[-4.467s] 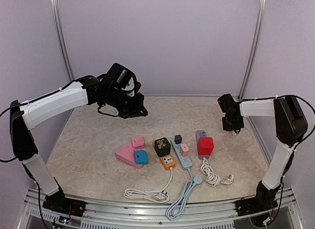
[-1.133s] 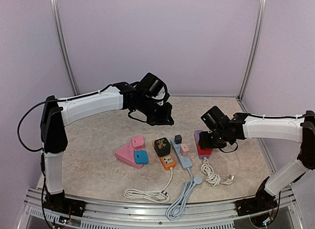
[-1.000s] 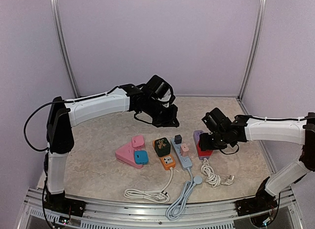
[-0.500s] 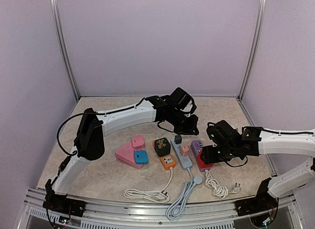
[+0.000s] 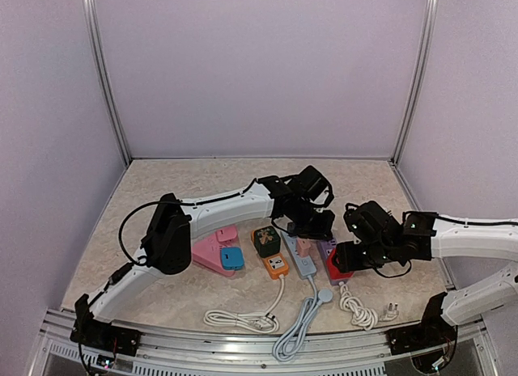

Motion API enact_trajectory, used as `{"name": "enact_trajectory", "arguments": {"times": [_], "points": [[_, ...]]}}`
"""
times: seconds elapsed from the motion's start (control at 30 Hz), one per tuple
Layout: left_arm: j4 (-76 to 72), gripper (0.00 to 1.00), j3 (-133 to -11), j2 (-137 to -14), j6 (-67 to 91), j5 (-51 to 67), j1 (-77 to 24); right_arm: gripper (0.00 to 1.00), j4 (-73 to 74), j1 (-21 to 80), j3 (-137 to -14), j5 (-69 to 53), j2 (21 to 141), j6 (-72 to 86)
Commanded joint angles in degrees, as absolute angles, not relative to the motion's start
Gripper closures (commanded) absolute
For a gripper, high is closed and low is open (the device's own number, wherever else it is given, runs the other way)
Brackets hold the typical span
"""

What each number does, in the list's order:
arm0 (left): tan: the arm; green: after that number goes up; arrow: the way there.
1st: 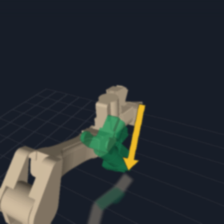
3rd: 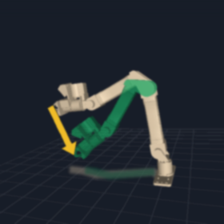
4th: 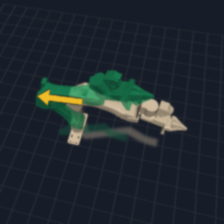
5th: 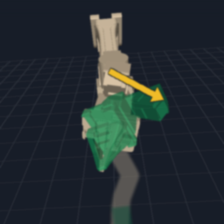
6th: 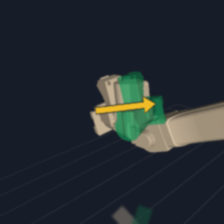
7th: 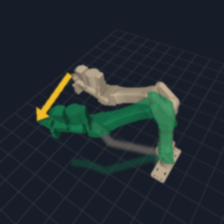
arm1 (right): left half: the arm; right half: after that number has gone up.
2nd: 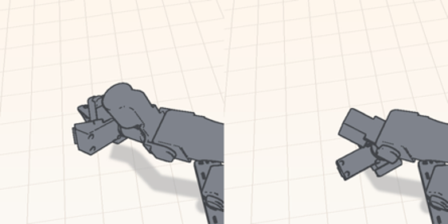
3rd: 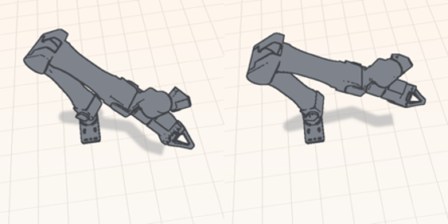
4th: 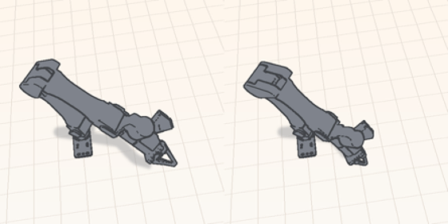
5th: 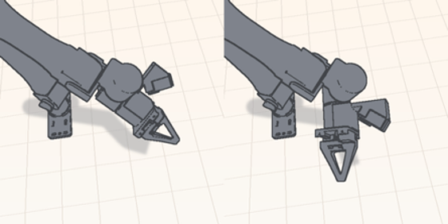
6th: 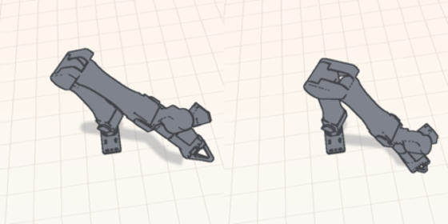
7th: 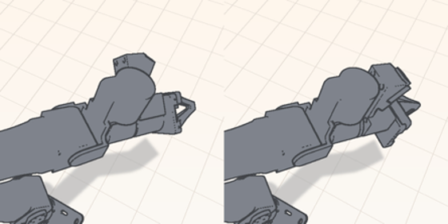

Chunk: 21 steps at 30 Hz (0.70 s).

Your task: Pull the plug off the socket

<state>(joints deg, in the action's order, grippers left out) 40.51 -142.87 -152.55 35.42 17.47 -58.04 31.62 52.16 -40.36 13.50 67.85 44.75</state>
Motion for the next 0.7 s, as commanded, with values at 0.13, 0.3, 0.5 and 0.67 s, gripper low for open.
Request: {"name": "enact_trajectory", "arguments": {"times": [0.13,0.3,0.5,0.67], "points": [[44.9,1.0,-144.1,-154.9,32.6,13.9,-60.6,0.68,37.6,53.1,-38.4,13.3,69.9,45.2],[48.1,1.0,-145.2,-156.0,31.7,10.9,-61.1,0.68,37.6,53.2,-39.1,14.1,70.1,45.0],[50.4,1.0,-146.3,-158.2,31.4,10.4,-61.2,0.68,38.2,53.2,-40.7,16.2,70.3,44.5],[51.4,1.0,-146.3,-158.5,30.9,9.8,-61.2,0.69,38.7,53.1,-42.3,18.5,69.2,43.5]]}}
